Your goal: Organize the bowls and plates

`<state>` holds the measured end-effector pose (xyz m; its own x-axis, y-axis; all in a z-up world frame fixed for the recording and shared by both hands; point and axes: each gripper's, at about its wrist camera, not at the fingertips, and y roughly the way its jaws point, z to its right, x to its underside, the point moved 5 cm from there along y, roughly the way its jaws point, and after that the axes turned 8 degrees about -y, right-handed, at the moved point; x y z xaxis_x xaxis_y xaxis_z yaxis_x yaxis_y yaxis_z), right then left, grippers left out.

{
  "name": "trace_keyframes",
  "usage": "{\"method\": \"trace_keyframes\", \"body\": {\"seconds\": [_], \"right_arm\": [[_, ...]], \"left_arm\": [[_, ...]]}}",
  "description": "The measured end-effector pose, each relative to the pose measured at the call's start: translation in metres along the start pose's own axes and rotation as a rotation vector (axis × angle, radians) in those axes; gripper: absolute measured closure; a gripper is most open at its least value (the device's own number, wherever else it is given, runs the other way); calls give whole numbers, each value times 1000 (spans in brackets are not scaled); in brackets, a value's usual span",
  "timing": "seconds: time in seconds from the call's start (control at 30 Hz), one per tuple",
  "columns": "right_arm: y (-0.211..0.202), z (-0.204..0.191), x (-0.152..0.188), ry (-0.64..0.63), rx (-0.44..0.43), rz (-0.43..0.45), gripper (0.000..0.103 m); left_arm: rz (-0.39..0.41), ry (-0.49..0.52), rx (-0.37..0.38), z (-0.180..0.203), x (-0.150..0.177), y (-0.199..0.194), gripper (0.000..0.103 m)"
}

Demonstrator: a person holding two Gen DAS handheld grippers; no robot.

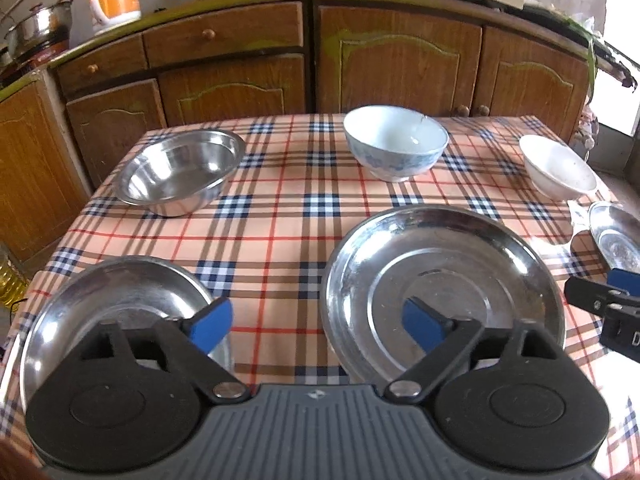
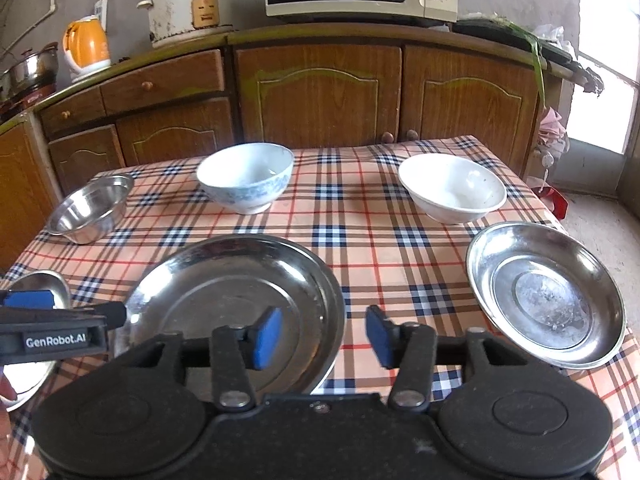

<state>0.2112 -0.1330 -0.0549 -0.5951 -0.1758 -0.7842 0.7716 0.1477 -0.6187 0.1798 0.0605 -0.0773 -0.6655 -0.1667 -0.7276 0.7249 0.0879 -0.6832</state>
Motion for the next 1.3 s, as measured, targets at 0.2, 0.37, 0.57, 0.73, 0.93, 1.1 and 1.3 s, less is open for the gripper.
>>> {"method": "trace_keyframes", "body": {"seconds": [0.2,0.37,0.57,0.73,0.93,1.1,1.3], "right_arm": [[-13,-13,-1,-15,-5,3,25],[-22,-25,0,-31,45,-15,24],[-29,-45,-1,-78,16,-20,23],[-34,-63,0,-88,-36,-27,23],[-40,-89,-3,-123,-76,-18,23],[-43,-105,-3,-130,-105,-16,23],[-44,-125,-5,-148,-133,-10,23]], "left_arm": [[27,-19,19,-7,2,-20,0],[-3,-25,22,-10,5,-32,0],[7,-4,-30,-20,11,-43,0],[8,-31,-32,-35,13,-52,0],[15,-70,-54,-54,15,-61,0],[21,-89,-72,-70,15,-67,0],[31,-108,-94,-88,17,-73,0]]}}
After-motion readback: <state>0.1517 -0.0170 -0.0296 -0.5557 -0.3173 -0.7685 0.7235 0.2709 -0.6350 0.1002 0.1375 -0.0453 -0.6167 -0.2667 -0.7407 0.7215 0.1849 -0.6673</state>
